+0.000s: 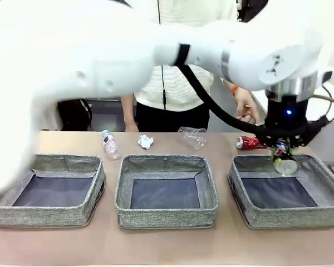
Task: Sort the waste into the appropriate baskets.
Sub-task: Place the picked waste into the Fabric basket indicated by the person.
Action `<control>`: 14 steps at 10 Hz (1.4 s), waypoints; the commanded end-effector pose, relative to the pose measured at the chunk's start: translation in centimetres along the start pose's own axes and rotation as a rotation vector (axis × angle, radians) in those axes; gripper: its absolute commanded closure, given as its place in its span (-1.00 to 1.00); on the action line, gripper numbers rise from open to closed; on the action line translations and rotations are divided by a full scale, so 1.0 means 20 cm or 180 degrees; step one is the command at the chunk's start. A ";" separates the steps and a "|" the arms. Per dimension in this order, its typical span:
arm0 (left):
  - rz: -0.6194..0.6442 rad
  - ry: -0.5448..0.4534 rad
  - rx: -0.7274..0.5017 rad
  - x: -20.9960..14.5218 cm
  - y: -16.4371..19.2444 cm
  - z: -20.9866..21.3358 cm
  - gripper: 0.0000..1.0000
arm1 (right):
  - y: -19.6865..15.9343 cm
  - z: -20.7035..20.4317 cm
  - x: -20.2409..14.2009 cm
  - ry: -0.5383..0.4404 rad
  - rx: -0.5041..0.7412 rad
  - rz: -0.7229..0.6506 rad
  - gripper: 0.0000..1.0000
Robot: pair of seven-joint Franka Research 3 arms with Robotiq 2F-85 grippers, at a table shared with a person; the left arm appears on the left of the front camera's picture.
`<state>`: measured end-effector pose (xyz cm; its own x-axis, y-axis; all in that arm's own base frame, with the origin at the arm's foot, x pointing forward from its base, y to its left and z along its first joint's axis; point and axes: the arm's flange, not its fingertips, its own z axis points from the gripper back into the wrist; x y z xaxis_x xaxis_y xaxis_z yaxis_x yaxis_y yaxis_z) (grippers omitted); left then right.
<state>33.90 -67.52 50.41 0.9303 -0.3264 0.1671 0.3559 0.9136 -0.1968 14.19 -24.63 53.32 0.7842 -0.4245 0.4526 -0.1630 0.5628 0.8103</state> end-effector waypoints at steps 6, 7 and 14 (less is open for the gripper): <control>-0.0007 0.0192 0.0450 0.23 -0.26 -0.11 0.09 | 0.00 0.01 -0.01 -0.0008 0.0011 0.0016 -1.00; -0.0007 0.0209 0.0476 0.23 -0.26 -0.12 -0.81 | 0.00 0.01 -0.01 -0.0008 0.0011 0.0016 -1.00; -0.0034 0.0364 0.0404 0.22 -0.22 -0.06 -1.00 | 0.00 0.01 -0.01 -0.0008 0.0011 0.0016 -1.00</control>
<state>34.32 -69.49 48.36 0.9423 -0.3229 0.0884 0.3296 0.9410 -0.0763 14.15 -24.66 53.32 0.7834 -0.4257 0.4529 -0.1632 0.5623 0.8107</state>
